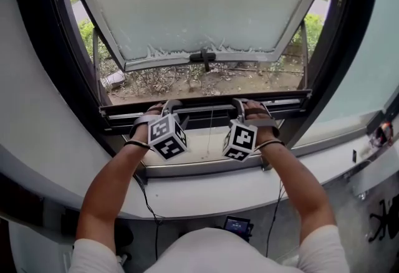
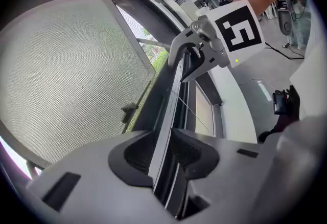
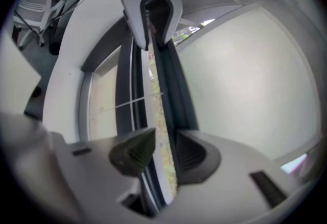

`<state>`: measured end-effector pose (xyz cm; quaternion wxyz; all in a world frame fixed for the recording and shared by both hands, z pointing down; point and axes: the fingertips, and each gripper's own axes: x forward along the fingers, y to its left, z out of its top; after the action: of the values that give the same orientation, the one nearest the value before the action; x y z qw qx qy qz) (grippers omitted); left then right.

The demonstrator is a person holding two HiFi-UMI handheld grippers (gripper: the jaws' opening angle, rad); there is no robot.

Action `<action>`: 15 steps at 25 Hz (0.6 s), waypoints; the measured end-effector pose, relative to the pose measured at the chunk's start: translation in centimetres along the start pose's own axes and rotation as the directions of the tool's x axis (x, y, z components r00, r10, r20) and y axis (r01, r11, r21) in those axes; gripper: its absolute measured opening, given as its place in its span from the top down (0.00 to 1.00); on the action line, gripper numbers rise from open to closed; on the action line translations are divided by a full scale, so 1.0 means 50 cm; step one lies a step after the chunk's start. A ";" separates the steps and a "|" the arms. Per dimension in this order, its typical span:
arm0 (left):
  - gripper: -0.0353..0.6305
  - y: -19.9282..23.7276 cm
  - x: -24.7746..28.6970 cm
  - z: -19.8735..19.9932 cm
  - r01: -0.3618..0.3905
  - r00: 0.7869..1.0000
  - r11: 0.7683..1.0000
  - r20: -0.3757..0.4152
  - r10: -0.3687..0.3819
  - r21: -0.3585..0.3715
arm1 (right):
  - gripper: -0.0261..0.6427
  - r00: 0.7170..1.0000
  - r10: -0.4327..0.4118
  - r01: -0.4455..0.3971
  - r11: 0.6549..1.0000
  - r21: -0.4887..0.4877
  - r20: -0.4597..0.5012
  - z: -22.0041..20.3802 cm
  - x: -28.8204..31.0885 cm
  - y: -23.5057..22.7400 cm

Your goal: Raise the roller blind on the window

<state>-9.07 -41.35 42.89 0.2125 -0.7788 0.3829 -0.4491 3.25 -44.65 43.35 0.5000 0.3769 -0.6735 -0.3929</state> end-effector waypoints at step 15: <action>0.78 0.060 -0.040 0.041 -0.053 0.994 0.997 0.090 0.058 -0.054 | 0.76 0.995 -0.090 0.089 0.996 0.031 0.043 0.017 -0.024 -0.075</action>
<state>-9.15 -41.64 38.75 0.2223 -0.7929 0.4056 -0.3968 3.11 -44.97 39.32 0.4616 0.4049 -0.6724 -0.4134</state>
